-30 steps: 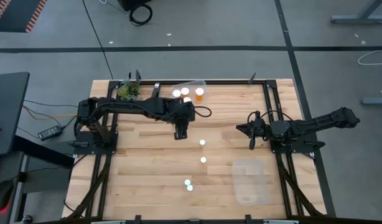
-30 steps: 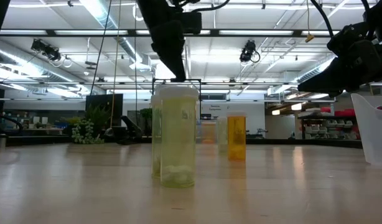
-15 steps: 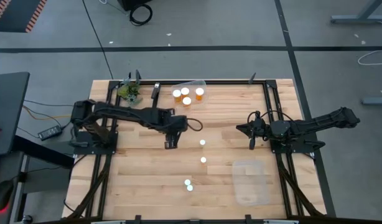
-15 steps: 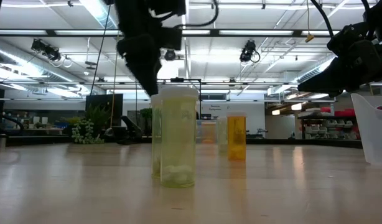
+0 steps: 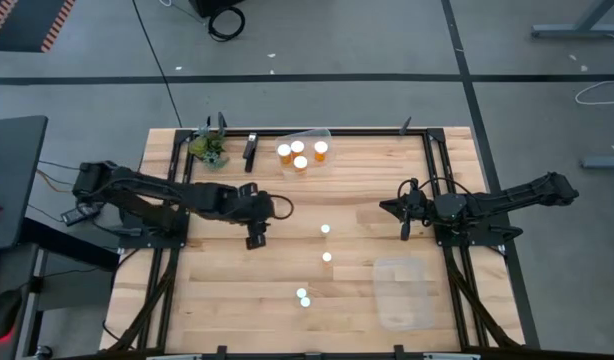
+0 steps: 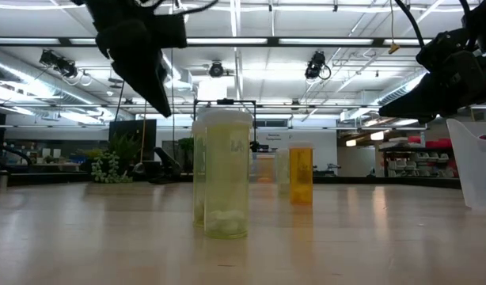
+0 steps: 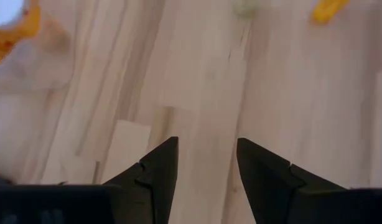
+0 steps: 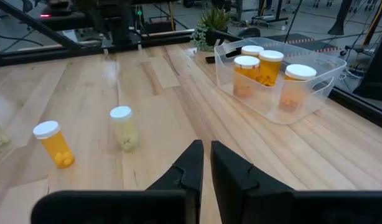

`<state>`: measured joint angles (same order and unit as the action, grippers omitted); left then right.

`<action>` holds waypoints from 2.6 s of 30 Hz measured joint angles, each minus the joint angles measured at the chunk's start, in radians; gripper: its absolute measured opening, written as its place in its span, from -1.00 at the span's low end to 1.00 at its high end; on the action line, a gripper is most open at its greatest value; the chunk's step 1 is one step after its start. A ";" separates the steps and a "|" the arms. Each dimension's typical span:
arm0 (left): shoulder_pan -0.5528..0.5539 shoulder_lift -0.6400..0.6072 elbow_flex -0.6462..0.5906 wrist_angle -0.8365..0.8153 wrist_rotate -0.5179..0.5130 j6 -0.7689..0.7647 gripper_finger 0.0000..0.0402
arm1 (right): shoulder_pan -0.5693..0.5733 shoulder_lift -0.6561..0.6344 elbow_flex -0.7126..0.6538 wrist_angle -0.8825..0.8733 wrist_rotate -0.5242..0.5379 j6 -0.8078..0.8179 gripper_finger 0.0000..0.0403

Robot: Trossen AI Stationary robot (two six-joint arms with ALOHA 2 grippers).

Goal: Pick and place medicine bottles into bin by pill shape (circle, oval)
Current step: Put the small transparent pill bottle into the bottom transparent bin

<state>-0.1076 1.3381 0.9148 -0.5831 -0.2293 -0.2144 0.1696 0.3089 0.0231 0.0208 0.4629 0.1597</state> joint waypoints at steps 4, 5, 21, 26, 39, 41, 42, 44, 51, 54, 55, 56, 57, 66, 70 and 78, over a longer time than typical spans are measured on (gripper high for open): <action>-0.016 -0.114 -0.091 0.068 -0.001 -0.011 -0.14 | 0.000 0.001 0.000 0.000 0.000 0.000 -0.82; -0.017 -0.141 -0.114 0.089 -0.001 -0.011 -0.14 | 0.000 0.001 0.000 0.000 0.000 0.000 -0.82; -0.020 -0.579 -0.524 0.525 -0.009 -0.002 -0.14 | 0.000 0.006 0.000 -0.002 0.000 0.000 -0.82; -0.020 -0.686 -0.658 0.717 -0.014 0.033 -0.14 | 0.000 0.006 0.000 -0.002 0.000 0.000 -0.82; -0.019 -0.730 -0.904 1.300 -0.041 0.234 -0.14 | 0.000 0.006 0.000 -0.003 0.000 0.000 -0.82; -0.021 -0.732 -0.904 1.302 -0.039 0.236 -0.14 | 0.000 0.006 0.000 -0.003 0.000 0.000 -0.82; -0.021 -0.734 -0.904 1.303 -0.039 0.246 -0.14 | 0.000 0.006 0.000 -0.003 0.000 0.000 -0.82; -0.021 -0.738 -0.904 1.303 -0.038 0.263 -0.14 | 0.000 0.006 0.000 -0.003 0.000 0.000 -0.82; -0.021 -0.818 -0.905 1.305 0.036 0.305 -0.14 | 0.000 0.006 0.000 -0.003 0.000 0.000 -0.82; -0.021 -0.852 -0.905 1.276 0.072 0.301 -0.14 | 0.000 0.006 0.000 -0.003 0.000 0.000 -0.82; -0.021 -0.860 -0.905 1.266 0.073 0.300 -0.14 | 0.000 0.006 0.000 -0.003 0.000 0.000 -0.82; -0.021 -0.866 -0.905 1.260 0.073 0.303 -0.14 | 0.000 0.006 0.000 -0.003 0.000 0.000 -0.82; -0.021 -0.872 -0.905 1.259 0.073 0.306 -0.15 | 0.000 0.006 0.000 -0.003 0.000 0.000 -0.82; -0.021 -0.972 -0.906 1.227 0.099 0.389 -0.15 | -0.011 0.006 0.000 0.001 0.031 -0.286 -0.82; -0.021 -0.980 -0.906 1.194 0.111 0.377 -0.15 | -0.011 0.006 0.000 0.002 0.031 -0.342 -0.82; -0.019 -0.979 -0.907 0.930 0.111 0.206 -0.15 | -0.010 0.006 0.000 0.070 0.001 0.039 -0.82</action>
<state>-0.1265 0.3595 0.0082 0.3471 -0.1183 -0.0088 0.1593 0.3146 0.0231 0.0911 0.4643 0.1985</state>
